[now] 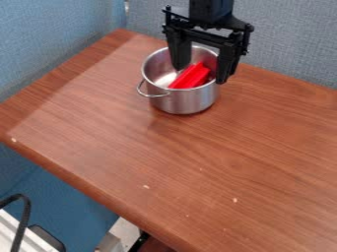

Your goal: Move the red object from the metal pot to the table

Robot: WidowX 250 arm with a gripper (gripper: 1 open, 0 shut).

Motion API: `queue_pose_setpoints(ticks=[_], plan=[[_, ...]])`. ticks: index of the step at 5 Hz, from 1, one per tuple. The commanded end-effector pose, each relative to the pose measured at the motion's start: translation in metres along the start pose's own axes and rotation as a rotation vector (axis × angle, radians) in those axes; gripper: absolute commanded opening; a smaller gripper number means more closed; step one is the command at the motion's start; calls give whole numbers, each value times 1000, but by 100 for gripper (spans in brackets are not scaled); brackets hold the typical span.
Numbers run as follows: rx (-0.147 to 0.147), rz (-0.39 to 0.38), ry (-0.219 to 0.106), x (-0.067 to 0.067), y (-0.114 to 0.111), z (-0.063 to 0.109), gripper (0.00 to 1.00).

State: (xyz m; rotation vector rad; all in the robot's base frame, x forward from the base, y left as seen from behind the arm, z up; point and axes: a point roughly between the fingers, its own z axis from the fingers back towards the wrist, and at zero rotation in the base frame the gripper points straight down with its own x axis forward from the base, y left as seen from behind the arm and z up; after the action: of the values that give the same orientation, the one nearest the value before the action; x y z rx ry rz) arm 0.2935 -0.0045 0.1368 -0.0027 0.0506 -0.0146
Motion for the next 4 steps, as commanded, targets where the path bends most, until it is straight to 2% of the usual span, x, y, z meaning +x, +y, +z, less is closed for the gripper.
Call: queue_pose_setpoints(ticks=[1, 3, 4], plan=[[2, 3, 14, -1, 0, -5, 100], [3, 21, 33, 1, 1, -13, 100], [0, 149, 10, 11, 9, -5, 100]])
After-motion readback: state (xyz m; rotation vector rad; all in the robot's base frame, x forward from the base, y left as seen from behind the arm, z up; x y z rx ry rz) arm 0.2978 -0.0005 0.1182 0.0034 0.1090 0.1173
